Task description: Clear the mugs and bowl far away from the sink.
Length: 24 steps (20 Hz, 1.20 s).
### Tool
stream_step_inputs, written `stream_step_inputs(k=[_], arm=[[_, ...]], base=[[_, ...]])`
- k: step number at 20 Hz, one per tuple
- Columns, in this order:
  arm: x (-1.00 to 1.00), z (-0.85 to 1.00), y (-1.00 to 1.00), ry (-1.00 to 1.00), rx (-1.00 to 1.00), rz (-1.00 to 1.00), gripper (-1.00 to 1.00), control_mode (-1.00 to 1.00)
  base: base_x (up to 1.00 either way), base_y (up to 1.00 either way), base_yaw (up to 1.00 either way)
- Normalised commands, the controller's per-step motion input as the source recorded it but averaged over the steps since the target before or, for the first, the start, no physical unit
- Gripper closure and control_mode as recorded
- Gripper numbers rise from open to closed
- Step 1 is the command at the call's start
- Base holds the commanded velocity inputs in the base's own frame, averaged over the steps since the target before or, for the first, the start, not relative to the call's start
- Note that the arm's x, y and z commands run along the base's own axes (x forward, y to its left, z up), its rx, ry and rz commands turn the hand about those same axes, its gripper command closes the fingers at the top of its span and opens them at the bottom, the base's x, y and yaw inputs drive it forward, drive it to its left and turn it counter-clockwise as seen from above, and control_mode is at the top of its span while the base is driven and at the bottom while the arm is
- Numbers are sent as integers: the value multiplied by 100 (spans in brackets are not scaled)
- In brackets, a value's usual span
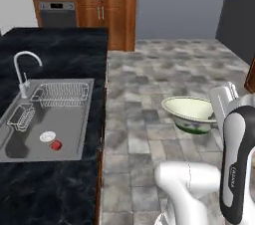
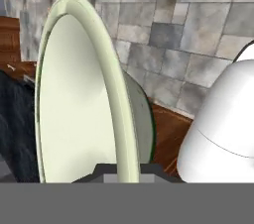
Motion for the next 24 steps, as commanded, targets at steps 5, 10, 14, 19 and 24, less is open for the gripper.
stream_step_inputs(k=[5, 10, 14, 19, 24], arm=[[0, 0, 0, 0, 0, 0, 100, 100], [0, 0, 0, 0, 0, 0, 100, 100], [0, 0, 0, 0, 0, 0, 100, 100], [0, 0, 0, 0, 0, 0, 100, 100], [0, 0, 0, 0, 0, 0, 100, 100]], base=[[0, 0, -100], [0, 0, -100], [0, 0, -100], [0, 2, -100], [7, 24, -96]])
